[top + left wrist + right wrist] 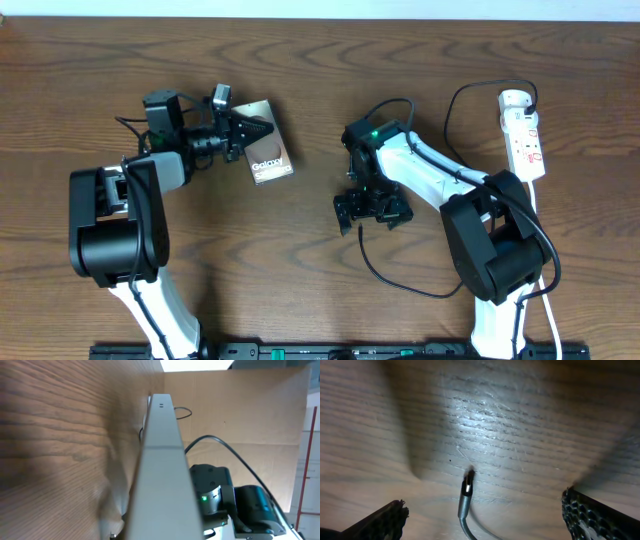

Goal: Plug charger to phone and switch on socket
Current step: 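Lower the open right gripper around the cable plug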

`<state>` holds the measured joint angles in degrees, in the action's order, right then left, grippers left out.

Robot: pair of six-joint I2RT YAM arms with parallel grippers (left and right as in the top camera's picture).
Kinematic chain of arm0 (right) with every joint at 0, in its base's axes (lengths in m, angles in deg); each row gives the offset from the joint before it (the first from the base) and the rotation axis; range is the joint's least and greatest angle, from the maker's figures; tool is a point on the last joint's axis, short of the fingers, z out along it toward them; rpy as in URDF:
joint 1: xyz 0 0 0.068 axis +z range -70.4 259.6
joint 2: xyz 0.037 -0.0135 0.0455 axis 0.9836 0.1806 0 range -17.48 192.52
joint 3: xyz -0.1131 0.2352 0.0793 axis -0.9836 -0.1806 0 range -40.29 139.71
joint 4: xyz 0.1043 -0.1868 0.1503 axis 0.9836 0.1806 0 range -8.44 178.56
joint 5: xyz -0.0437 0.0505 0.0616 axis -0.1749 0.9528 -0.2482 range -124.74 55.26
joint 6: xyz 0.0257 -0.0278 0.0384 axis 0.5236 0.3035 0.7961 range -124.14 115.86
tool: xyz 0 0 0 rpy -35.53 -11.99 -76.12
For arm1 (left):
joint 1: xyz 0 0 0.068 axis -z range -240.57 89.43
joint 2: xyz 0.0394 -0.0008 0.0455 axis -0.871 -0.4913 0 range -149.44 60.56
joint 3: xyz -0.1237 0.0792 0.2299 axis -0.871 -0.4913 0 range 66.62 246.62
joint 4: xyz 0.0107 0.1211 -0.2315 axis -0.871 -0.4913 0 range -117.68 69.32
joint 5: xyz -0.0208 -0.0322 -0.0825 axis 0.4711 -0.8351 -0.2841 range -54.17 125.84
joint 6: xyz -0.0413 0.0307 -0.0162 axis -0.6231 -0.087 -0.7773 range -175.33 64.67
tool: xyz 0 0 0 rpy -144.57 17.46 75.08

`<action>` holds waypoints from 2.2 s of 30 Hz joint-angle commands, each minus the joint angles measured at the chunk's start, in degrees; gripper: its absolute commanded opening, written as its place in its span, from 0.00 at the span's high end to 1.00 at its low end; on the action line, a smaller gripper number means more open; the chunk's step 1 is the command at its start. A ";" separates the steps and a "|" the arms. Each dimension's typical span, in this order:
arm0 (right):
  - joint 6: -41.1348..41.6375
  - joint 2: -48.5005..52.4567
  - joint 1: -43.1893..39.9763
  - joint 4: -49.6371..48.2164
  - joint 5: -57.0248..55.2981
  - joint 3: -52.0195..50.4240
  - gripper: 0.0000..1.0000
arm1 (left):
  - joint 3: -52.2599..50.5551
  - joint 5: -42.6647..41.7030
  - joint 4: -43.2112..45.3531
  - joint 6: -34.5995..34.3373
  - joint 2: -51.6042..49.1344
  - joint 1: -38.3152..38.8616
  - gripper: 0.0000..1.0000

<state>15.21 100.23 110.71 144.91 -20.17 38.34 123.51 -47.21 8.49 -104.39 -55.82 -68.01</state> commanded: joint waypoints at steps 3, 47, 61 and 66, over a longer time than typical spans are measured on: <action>1.53 0.37 0.50 -1.88 1.03 -3.85 0.02 | 0.52 -0.92 0.52 -0.79 0.96 -1.66 0.93; 17.05 0.37 6.36 -8.92 -2.64 -9.33 0.42 | 0.52 -0.22 0.52 -0.74 0.96 -1.92 0.93; 17.05 0.37 6.38 -9.44 -2.64 -9.33 0.61 | 0.50 -0.22 0.52 -0.74 0.96 -1.92 0.93; 17.05 0.37 6.38 -9.51 -2.64 -9.33 0.66 | 0.50 -0.22 0.52 -0.72 0.96 -1.92 0.93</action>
<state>32.94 96.45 116.50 138.16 -21.09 31.22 123.51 -46.27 8.51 -104.85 -55.79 -69.78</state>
